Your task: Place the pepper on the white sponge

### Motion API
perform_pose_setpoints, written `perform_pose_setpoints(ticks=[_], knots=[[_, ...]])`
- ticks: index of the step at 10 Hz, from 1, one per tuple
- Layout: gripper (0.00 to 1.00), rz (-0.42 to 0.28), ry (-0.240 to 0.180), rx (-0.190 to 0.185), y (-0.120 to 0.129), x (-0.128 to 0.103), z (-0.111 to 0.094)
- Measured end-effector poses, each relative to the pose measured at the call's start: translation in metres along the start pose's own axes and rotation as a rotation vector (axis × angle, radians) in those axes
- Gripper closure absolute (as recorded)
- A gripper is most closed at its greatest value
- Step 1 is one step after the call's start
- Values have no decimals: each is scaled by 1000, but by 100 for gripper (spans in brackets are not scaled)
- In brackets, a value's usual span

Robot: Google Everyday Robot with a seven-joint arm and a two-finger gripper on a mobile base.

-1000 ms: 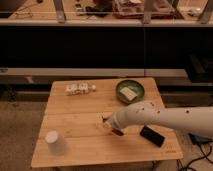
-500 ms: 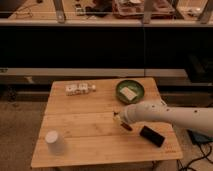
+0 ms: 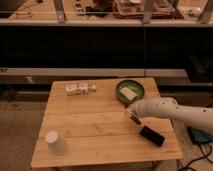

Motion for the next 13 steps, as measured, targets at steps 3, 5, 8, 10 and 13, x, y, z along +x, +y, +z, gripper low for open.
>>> perform_pose_setpoints(ticks=[3, 5, 8, 10, 13], knots=[[99, 39, 37, -52, 39, 8, 1], [99, 53, 71, -68, 54, 20, 1], [99, 53, 71, -67, 53, 20, 1], [99, 55, 72, -69, 55, 20, 1], [99, 39, 121, -73, 71, 49, 17]])
